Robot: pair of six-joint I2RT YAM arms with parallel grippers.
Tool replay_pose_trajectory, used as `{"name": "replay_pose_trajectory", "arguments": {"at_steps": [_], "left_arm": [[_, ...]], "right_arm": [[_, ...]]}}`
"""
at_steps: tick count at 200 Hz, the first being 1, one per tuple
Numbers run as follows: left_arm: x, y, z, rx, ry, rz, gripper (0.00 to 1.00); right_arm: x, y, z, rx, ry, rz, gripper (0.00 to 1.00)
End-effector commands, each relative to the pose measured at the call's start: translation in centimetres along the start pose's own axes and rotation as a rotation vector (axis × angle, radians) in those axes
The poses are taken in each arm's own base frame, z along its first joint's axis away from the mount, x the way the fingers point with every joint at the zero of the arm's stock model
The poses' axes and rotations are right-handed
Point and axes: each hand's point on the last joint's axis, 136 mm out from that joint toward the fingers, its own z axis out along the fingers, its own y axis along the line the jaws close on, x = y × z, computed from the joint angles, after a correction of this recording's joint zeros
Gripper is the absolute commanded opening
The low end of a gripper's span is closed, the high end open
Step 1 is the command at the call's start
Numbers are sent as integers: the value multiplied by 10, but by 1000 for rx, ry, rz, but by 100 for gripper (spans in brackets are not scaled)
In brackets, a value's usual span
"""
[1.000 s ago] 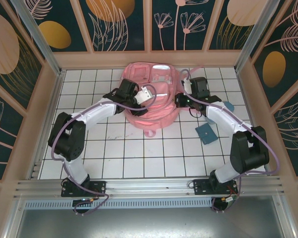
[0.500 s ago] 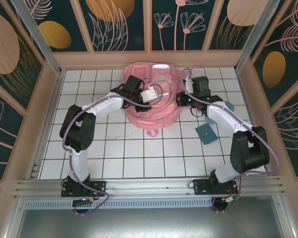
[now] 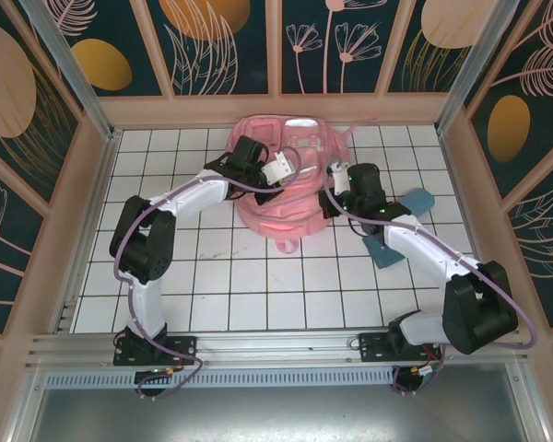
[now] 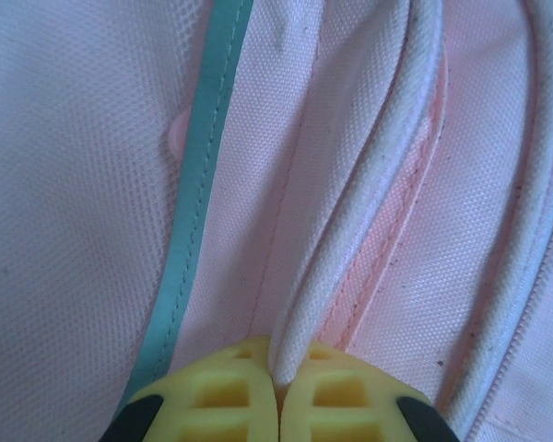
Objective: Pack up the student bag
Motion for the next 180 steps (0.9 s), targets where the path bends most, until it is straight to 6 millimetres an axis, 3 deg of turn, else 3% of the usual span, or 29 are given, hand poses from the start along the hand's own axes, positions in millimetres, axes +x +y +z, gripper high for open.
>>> {"name": "replay_pose_trajectory", "arguments": {"at_steps": [1,52,91,111,125,143,180], "left_arm": [[-97,31,-55,-122,-296,-6,0],[-132,31,-86,-111,-397,-62,0],[-138,24,-98,-99,-428,-53,0],[-133,25,-99,-118,-414,-53,0],[-126,25,-98,-132,-400,-55,0],[-120,24,-97,-138,-393,-58,0],[-119,20,-100,-137,-420,-64,0]], "right_arm": [[-5,44,-7,-133,-50,-91,0],[-7,110,19,-292,-123,-94,0],[-6,147,43,-358,-169,-37,0],[-11,137,34,-336,-199,65,0],[-17,121,11,-329,-254,152,17],[-14,95,-14,-283,-281,253,31],[-17,57,-41,-234,-280,463,56]]}}
